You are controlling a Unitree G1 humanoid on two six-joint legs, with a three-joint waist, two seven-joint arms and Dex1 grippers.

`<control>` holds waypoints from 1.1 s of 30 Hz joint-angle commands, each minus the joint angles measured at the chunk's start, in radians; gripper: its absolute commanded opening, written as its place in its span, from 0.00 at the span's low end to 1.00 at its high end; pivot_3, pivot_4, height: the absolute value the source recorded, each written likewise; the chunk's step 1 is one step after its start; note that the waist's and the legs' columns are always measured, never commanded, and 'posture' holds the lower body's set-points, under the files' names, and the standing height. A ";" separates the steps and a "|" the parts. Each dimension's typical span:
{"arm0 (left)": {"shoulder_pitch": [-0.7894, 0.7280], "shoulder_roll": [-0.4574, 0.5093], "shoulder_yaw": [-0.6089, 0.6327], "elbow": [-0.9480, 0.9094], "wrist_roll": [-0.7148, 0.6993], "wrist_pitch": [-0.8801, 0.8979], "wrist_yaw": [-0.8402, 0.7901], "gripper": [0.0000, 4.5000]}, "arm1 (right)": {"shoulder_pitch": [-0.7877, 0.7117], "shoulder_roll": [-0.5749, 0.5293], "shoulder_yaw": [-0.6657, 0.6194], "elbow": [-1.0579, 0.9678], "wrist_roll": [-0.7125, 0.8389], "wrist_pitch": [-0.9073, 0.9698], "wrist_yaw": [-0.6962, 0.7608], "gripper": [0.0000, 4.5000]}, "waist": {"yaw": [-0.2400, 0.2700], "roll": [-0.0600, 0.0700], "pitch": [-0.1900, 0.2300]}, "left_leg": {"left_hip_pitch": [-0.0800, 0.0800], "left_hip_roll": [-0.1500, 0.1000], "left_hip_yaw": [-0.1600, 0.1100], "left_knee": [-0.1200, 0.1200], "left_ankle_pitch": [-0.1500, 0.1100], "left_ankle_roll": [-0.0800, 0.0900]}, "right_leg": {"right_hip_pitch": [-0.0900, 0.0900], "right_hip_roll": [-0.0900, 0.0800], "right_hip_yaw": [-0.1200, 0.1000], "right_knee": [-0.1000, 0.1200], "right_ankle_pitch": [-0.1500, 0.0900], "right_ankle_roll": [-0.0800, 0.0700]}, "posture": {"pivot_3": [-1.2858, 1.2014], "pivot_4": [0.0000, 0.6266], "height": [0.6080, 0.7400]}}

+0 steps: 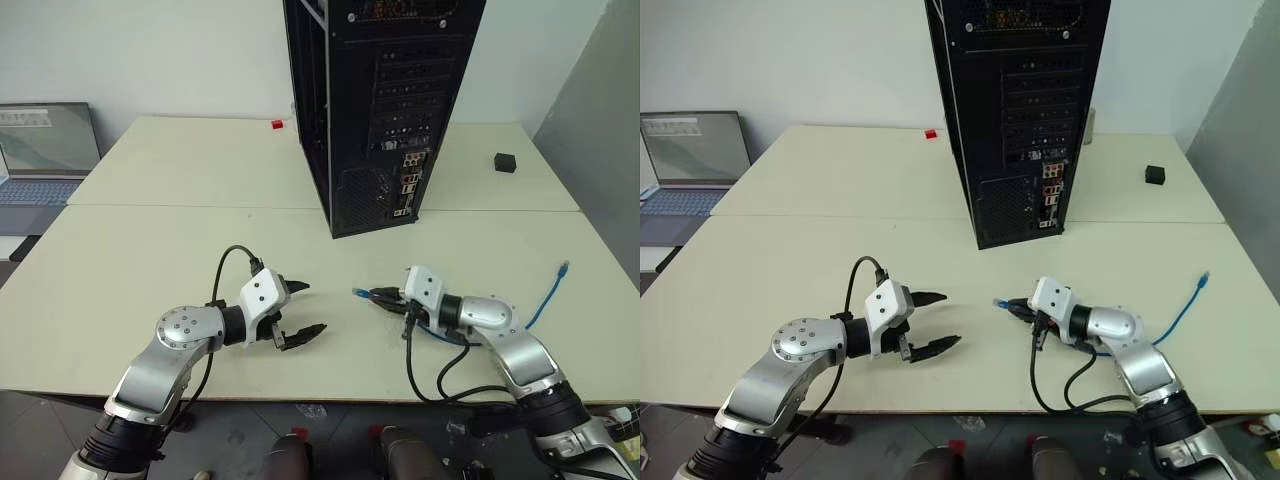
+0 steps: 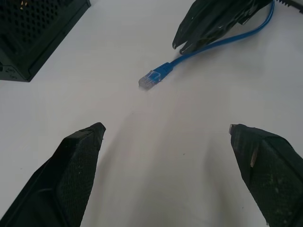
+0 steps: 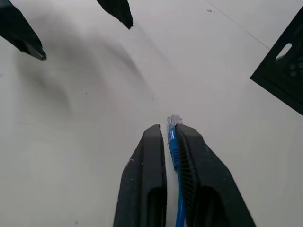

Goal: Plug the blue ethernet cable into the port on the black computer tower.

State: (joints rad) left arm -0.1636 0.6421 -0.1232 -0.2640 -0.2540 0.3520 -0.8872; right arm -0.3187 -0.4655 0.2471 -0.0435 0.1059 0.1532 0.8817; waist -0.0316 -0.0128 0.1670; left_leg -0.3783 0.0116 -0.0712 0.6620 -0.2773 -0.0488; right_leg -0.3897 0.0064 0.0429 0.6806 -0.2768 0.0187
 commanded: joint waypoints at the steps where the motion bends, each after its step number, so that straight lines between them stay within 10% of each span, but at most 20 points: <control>1: -0.013 -0.004 -0.005 -0.010 0.007 -0.024 -0.005 1.00 | 0.002 -0.023 -0.024 -0.053 0.038 0.093 0.014 0.29 | 0.000 0.000 0.000 | 0.000 0.000 -0.001 0.000 0.000 0.000 | 0.000 0.000 0.000 0.000 0.000 0.000 | 0.52 0.24 1.00; 10: -0.016 -0.007 -0.013 -0.009 0.013 -0.032 -0.005 1.00 | -0.039 -0.012 -0.003 -0.001 -0.019 0.235 -0.067 0.78 | -0.001 0.000 0.000 | 0.000 0.000 -0.001 0.000 0.000 0.000 | 0.000 0.000 0.000 0.000 0.000 0.000 | 0.52 0.24 1.00; 14: -0.015 -0.008 -0.015 -0.009 0.015 -0.034 -0.003 1.00 | -0.036 -0.017 0.018 -0.011 -0.022 0.252 -0.050 0.78 | 0.000 0.000 0.000 | -0.001 0.000 -0.001 0.000 0.000 0.000 | 0.000 0.000 0.000 -0.001 0.000 0.000 | 0.52 0.24 1.00; 28: -0.022 -0.010 -0.017 -0.003 0.026 -0.038 -0.002 1.00 | -0.048 -0.030 0.008 -0.028 -0.041 0.311 -0.086 0.01 | 0.000 0.000 0.000 | -0.001 0.000 -0.001 0.000 0.000 0.000 | 0.000 0.000 -0.001 0.000 0.000 0.000 | 0.52 0.24 1.00; 33: -0.035 -0.008 -0.025 0.011 0.037 -0.041 -0.012 1.00 | -0.060 -0.053 0.040 -0.121 -0.042 0.273 -0.041 0.01 | 0.000 0.000 0.000 | -0.001 0.000 -0.001 0.000 0.000 0.000 | 0.000 0.000 -0.001 -0.001 0.000 0.000 | 0.52 0.24 1.00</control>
State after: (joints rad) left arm -0.1804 0.6327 -0.1455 -0.2432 -0.2222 0.3292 -0.8903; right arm -0.3579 -0.5132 0.2760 -0.0925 0.0603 0.4503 0.8195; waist -0.0320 -0.0125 0.1675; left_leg -0.3793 0.0112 -0.0720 0.6617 -0.2773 -0.0488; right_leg -0.3901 0.0063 0.0420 0.6800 -0.2771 0.0187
